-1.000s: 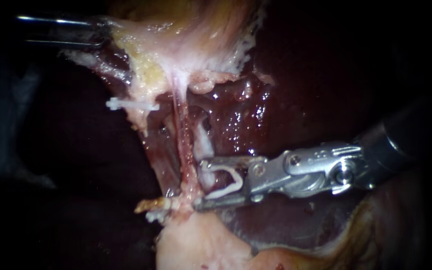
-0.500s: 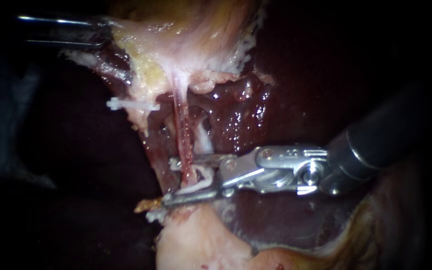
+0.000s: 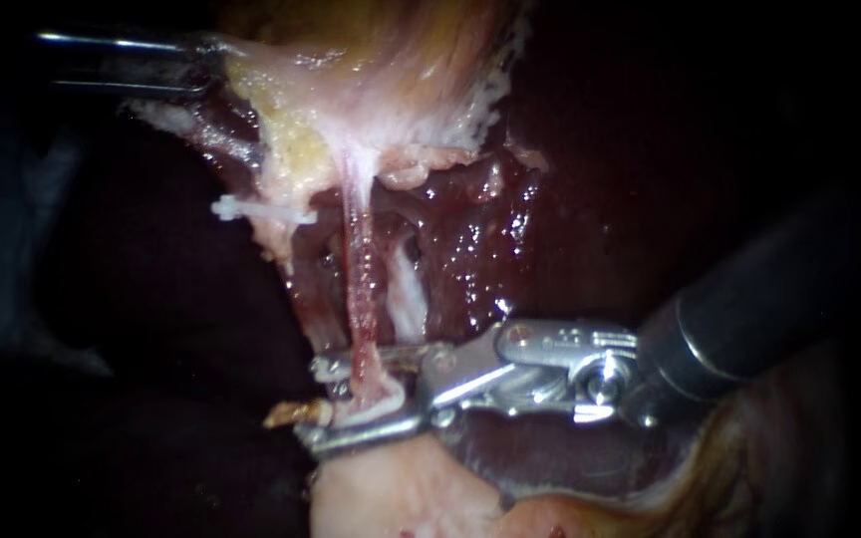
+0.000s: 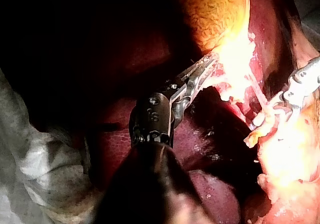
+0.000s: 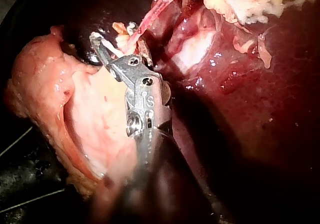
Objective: Clipping first clip right tube
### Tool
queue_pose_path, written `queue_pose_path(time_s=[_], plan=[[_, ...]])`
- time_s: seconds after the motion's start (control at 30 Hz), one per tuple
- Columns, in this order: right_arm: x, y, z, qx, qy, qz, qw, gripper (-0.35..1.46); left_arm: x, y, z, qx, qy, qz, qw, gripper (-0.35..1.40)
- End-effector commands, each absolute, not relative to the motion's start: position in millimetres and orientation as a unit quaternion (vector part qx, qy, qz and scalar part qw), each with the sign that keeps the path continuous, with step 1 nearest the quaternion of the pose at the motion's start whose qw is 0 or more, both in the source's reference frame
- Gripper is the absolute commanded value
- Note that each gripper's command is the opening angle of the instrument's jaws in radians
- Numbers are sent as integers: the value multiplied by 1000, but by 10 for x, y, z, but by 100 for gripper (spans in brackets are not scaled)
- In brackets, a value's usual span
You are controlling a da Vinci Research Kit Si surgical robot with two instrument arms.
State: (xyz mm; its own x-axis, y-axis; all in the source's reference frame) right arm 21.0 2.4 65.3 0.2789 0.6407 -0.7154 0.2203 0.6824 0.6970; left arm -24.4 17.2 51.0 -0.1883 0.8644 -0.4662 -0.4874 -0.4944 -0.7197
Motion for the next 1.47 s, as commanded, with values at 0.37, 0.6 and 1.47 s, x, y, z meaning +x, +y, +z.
queue_pose_path(time_s=[0.37,0.6,1.47], plan=[[213,19,639,391,591,129,694,42,-243,173,510,-445,-212,741,456,-35],[210,26,637,392,591,130,693,22,-243,173,510,-445,-212,741,456,-35],[197,28,645,429,560,173,688,-35,-243,174,512,-445,-212,741,456,-35]])
